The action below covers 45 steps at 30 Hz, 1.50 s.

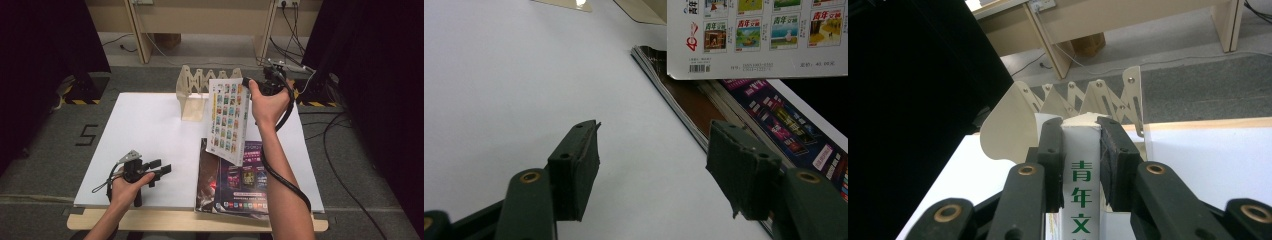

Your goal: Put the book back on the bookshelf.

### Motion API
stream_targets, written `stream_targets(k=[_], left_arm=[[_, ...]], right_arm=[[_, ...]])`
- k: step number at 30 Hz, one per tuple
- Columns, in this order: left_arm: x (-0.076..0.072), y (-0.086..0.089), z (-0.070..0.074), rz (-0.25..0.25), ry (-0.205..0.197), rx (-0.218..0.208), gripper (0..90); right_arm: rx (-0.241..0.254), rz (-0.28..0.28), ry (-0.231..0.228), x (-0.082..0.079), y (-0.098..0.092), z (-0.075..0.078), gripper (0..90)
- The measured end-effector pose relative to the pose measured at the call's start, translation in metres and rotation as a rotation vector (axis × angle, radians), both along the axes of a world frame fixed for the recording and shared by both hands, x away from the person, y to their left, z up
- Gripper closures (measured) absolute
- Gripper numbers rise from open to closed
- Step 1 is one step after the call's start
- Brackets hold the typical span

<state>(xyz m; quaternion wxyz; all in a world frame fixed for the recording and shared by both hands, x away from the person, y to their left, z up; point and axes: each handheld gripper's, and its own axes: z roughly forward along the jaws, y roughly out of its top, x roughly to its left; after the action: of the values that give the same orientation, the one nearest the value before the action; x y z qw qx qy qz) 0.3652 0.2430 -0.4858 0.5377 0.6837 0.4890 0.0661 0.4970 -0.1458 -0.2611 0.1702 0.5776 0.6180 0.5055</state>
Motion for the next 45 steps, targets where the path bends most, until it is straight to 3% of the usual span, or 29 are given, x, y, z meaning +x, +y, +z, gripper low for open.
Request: stream_targets(k=[29, 30, 37, 45], left_arm=[[0.0, 0.001, -0.002, 0.001, 0.005, 0.006, 36.8], [0.0, 0.0, -0.002, 0.001, 0.005, 0.003, 36.8], [0.0, 0.001, -0.002, 0.003, 0.003, 0.002, 36.8], [0.0, 0.0, -0.003, 0.0, 0.006, -0.001, 36.8]], right_arm=[[-0.006, -0.044, -0.07, 0.026, 0.005, 0.019, 74.5], [-0.033, -0.052, -0.069, 0.03, 0.007, 0.022, 74.5], [-0.036, -0.096, -0.084, 0.04, 0.0, 0.025, 74.5], [-0.036, -0.094, -0.092, 0.042, 0.002, 0.027, 74.5]])
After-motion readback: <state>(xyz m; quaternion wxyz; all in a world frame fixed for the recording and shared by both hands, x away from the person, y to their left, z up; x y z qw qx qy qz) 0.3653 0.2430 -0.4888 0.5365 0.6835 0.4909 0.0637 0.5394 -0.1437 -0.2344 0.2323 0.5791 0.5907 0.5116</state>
